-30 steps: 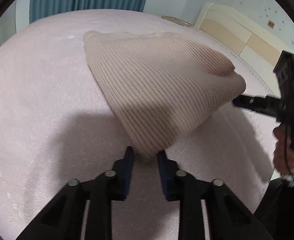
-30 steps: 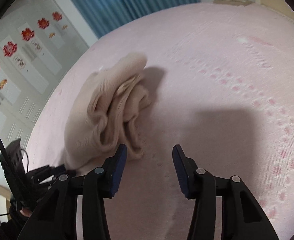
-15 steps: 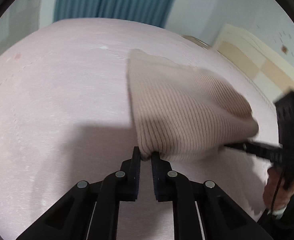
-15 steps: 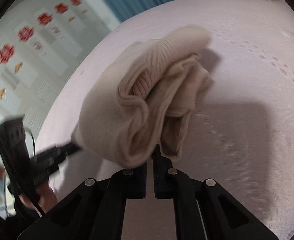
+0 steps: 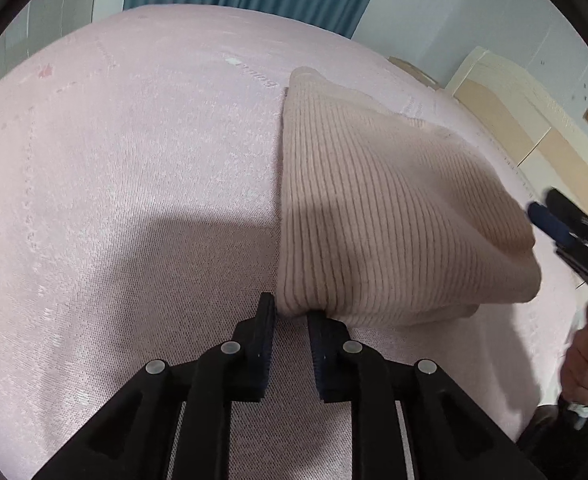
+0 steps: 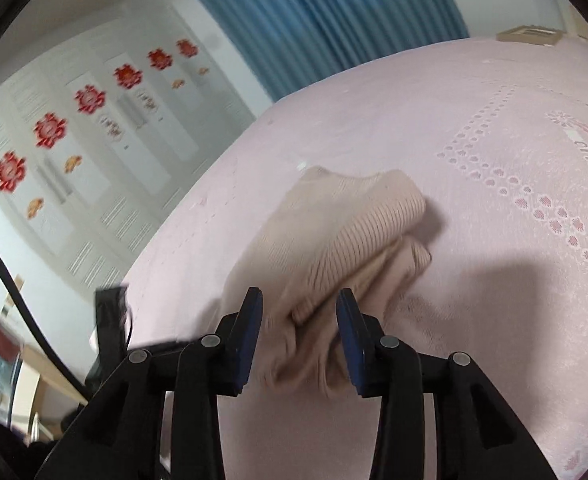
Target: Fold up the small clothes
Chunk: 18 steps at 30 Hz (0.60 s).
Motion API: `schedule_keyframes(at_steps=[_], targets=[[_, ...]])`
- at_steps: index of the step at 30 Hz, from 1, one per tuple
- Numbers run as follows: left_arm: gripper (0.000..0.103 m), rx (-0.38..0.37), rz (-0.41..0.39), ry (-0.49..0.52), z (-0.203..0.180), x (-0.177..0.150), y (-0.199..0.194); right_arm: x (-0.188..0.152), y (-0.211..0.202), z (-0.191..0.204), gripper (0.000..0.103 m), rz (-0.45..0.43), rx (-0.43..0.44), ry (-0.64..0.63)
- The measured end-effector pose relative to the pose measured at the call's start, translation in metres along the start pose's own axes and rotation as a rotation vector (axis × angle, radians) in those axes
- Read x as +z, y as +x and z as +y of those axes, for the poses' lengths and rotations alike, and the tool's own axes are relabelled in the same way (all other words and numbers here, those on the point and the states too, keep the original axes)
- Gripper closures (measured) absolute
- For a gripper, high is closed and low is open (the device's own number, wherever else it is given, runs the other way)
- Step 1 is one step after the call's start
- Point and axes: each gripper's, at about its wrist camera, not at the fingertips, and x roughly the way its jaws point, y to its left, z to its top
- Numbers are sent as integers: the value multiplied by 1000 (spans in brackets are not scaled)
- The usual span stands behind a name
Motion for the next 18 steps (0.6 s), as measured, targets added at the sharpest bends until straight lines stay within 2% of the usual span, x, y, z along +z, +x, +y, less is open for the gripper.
schedule_keyframes(at_steps=[2, 5, 6, 7, 8, 11, 12, 13, 14, 16, 18], targets=[[83, -15, -1, -13, 0, 1, 0, 5, 14, 0, 64, 7, -30, 28], [81, -25, -11, -6, 1, -2, -1, 13, 43, 1, 66, 47, -125, 53], [80, -34, -14, -8, 1, -3, 0, 13, 48, 2, 71, 50, -158, 44], [80, -43, -13, -17, 2, -3, 1, 13, 52, 4, 84, 54, -193, 28], [80, -53, -13, -28, 4, -4, 0, 12, 52, 7, 88, 36, -200, 7], [79, -94, 1, -68, 10, -1, 0, 9, 26, 10, 91, -70, -135, -23], [78, -111, 3, -82, 13, -1, 0, 10, 14, 8, 91, -101, -87, -18], [77, -120, 3, -88, 13, -1, -1, 10, 4, 3, 91, -115, -45, -2], [76, -123, 2, -88, 13, 1, 2, 10, 1, -1, 91, -111, -41, 10], [74, -108, -3, -64, 8, 1, 0, 5, 12, -10, 91, -39, -171, 12], [73, -90, -6, -39, 2, 2, 0, -4, 42, -21, 90, 98, -304, 32]])
